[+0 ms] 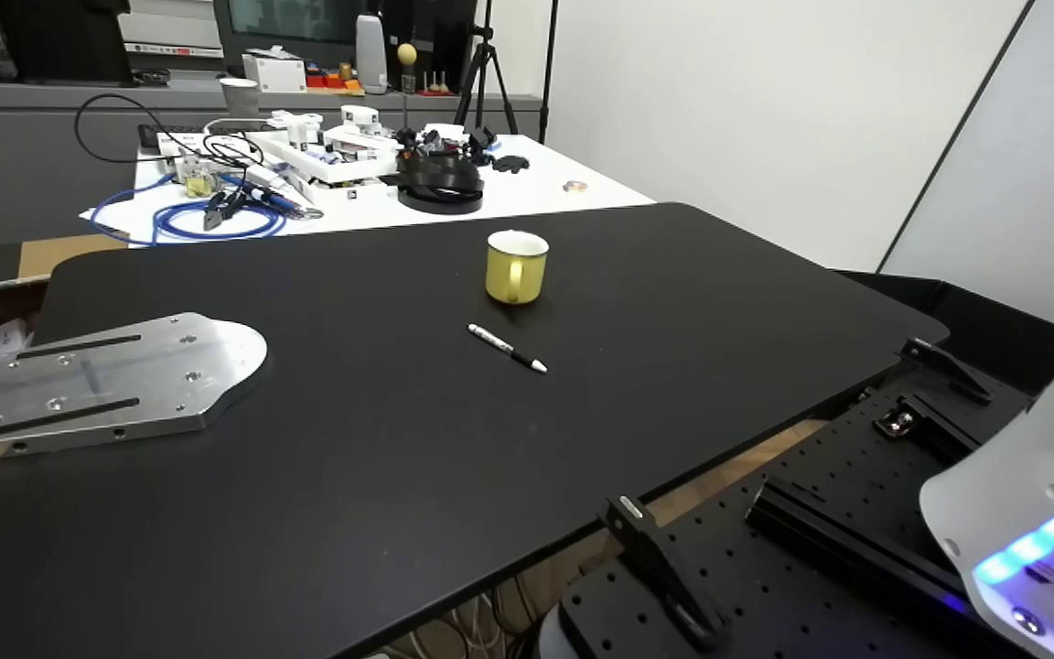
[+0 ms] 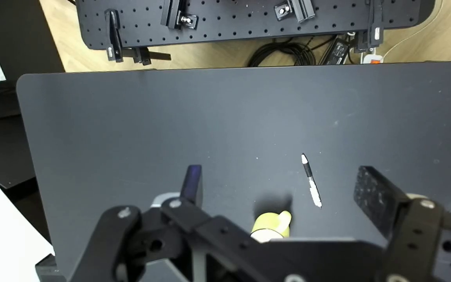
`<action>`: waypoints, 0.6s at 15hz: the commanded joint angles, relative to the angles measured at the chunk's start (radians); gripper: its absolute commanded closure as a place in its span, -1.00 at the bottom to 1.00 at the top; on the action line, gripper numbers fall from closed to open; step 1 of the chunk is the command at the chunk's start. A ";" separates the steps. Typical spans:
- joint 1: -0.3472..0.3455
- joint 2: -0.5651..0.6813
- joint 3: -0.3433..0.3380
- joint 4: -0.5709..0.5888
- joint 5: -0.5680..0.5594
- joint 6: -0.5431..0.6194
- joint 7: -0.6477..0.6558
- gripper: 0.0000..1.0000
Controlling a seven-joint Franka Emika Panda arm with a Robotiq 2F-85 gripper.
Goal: Put the pen in the mug
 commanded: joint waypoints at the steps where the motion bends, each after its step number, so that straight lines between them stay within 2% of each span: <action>1: 0.038 0.037 -0.050 -0.011 0.022 0.104 -0.049 -1.00; 5: 0.058 0.097 -0.119 -0.045 0.075 0.417 -0.143 -1.00; 9: 0.076 0.244 -0.182 -0.028 0.156 0.688 -0.233 -1.00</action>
